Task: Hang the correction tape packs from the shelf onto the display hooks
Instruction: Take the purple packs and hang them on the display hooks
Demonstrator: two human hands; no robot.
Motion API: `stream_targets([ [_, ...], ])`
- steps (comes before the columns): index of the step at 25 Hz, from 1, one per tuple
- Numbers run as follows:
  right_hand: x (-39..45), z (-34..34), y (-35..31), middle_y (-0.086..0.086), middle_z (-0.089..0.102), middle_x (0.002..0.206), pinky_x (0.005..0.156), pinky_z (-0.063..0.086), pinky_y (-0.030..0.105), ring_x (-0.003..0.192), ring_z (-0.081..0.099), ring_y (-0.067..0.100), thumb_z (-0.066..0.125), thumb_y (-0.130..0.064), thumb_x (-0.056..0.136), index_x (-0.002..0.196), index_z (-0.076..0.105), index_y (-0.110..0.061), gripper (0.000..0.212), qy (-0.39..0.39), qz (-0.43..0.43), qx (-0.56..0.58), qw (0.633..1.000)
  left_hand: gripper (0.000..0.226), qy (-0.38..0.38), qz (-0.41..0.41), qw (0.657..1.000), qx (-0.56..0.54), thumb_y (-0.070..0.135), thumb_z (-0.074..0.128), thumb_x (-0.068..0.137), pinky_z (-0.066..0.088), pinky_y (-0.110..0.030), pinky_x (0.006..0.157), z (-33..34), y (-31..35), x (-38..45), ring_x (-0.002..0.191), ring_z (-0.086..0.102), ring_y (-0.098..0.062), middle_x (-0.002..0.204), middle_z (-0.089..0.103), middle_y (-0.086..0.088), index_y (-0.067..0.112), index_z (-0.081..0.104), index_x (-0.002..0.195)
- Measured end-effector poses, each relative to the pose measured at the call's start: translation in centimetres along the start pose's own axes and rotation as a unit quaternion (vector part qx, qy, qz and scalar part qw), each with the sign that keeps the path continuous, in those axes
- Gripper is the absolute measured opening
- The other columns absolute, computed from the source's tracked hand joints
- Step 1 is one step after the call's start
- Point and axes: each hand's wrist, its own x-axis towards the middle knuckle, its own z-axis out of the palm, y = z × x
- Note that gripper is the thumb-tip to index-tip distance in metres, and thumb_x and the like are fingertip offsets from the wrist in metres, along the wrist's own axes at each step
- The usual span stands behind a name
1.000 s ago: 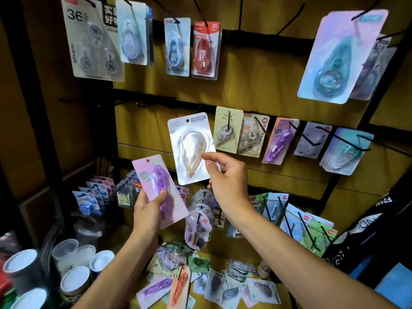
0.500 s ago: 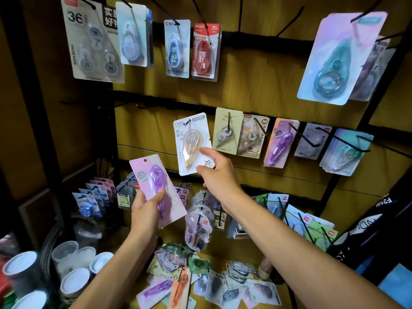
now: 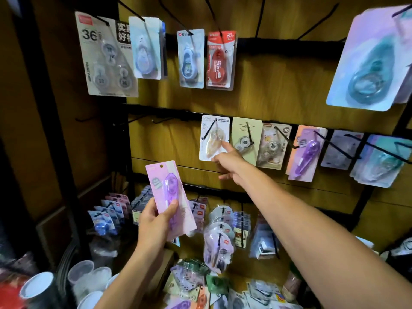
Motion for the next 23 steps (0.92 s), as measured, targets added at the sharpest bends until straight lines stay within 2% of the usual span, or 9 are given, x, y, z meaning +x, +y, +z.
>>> stream_targets([
  [3, 1.5, -0.6, 0.6, 0.001, 0.041, 0.148, 0.071, 0.059, 0.036, 0.105, 0.052, 0.020, 0.062, -0.013, 0.091, 0.149, 0.025, -0.049, 0.078, -0.012, 0.016, 0.000, 1.000, 0.029, -0.005, 0.006, 1.000, 0.017, 0.011, 0.067, 0.089, 0.053, -0.025, 0.063, 0.2, 0.1, 0.6, 0.082, 0.069, -0.013, 0.101, 0.073, -0.003, 0.010, 0.058, 0.117],
  [6, 0.2, -0.8, 2.2, 0.002, 0.035, 0.154, 0.080, 0.056, 0.041, 0.118, 0.048, 0.027, 0.064, -0.019, 0.092, 0.149, 0.026, -0.044, 0.073, -0.031, 0.032, -0.004, 0.999, 0.031, -0.008, 0.004, 0.999, 0.035, 0.011, 0.067, 0.089, 0.054, -0.024, 0.062, 0.8, -0.1, 1.2, 0.078, 0.068, -0.006, 0.097, 0.071, 0.003, 0.013, 0.055, 0.118],
  [8, -2.3, -0.9, 3.7, 0.003, 0.044, 0.148, 0.083, 0.057, 0.044, 0.119, 0.053, 0.032, 0.064, -0.026, 0.094, 0.144, 0.040, -0.034, 0.056, -0.084, 0.040, 0.008, 0.996, 0.030, -0.011, -0.004, 1.000, 0.018, 0.010, 0.065, 0.091, 0.055, -0.024, 0.065, 1.4, -0.3, 1.2, 0.082, 0.068, -0.007, 0.104, 0.071, -0.001, 0.015, 0.056, 0.118],
  [10, -5.4, -0.9, 5.5, 0.009, 0.062, 0.130, 0.084, 0.059, 0.047, 0.101, 0.066, 0.030, 0.064, -0.027, 0.094, 0.130, 0.056, -0.022, 0.038, -0.168, 0.041, 0.013, 0.985, 0.027, -0.018, -0.021, 1.000, 0.000, 0.007, 0.062, 0.092, 0.055, -0.030, 0.067, 2.3, -0.6, 1.0, 0.089, 0.068, -0.014, 0.109, 0.071, -0.004, 0.017, 0.056, 0.117],
  [13, -9.2, -1.0, 8.1, 0.011, 0.073, 0.109, 0.065, 0.060, 0.033, 0.078, 0.072, 0.021, 0.065, -0.015, 0.093, 0.121, 0.062, -0.015, 0.029, -0.217, 0.014, -0.031, 0.976, 0.026, -0.051, -0.042, 0.997, -0.040, 0.000, 0.057, 0.092, 0.056, -0.038, 0.073, 3.8, -0.5, -0.6, 0.086, 0.068, -0.019, 0.102, 0.073, -0.006, 0.021, 0.059, 0.108],
  [15, -10.9, -1.8, 9.3, 0.016, 0.073, 0.107, 0.050, 0.056, 0.025, 0.064, 0.070, 0.018, 0.061, -0.007, 0.094, 0.121, 0.059, -0.014, 0.028, -0.206, 0.021, -0.041, 0.977, 0.023, -0.075, -0.039, 0.995, -0.045, 0.002, 0.060, 0.091, 0.054, -0.040, 0.078, 4.9, -0.2, -1.9, 0.085, 0.069, -0.021, 0.098, 0.074, -0.006, 0.019, 0.062, 0.106],
  [17, -12.3, -3.7, 10.0, 0.014, 0.072, 0.096, 0.044, 0.052, 0.022, 0.053, 0.065, 0.013, 0.059, -0.005, 0.095, 0.111, 0.062, -0.017, 0.020, -0.181, 0.013, -0.048, 0.982, 0.016, -0.090, -0.034, 0.993, -0.062, 0.006, 0.063, 0.090, 0.055, -0.032, 0.067, 5.9, 0.4, -3.0, 0.075, 0.068, -0.018, 0.091, 0.073, -0.005, 0.014, 0.062, 0.104],
  [19, -13.2, -6.4, 10.0, 0.007, 0.070, 0.083, 0.046, 0.049, 0.022, 0.053, 0.058, 0.009, 0.064, -0.007, 0.092, 0.095, 0.066, -0.020, 0.013, -0.131, -0.025, -0.065, 0.989, 0.015, -0.075, -0.036, 0.992, -0.092, 0.009, 0.063, 0.090, 0.050, -0.023, 0.051, 6.5, 1.2, -3.5, 0.058, 0.063, -0.009, 0.084, 0.069, -0.003, 0.013, 0.060, 0.104],
  [23, -14.6, -12.7, 9.2, -0.012, 0.064, 0.059, 0.056, 0.047, 0.025, 0.059, 0.056, 0.006, 0.068, -0.015, 0.091, 0.072, 0.064, -0.016, 0.019, 0.010, -0.086, -0.007, 0.996, 0.027, -0.054, -0.067, 0.995, -0.056, 0.004, 0.071, 0.084, 0.047, -0.018, 0.046, 7.9, 2.2, -5.0, 0.054, 0.055, -0.012, 0.081, 0.066, -0.007, 0.014, 0.060, 0.106],
])
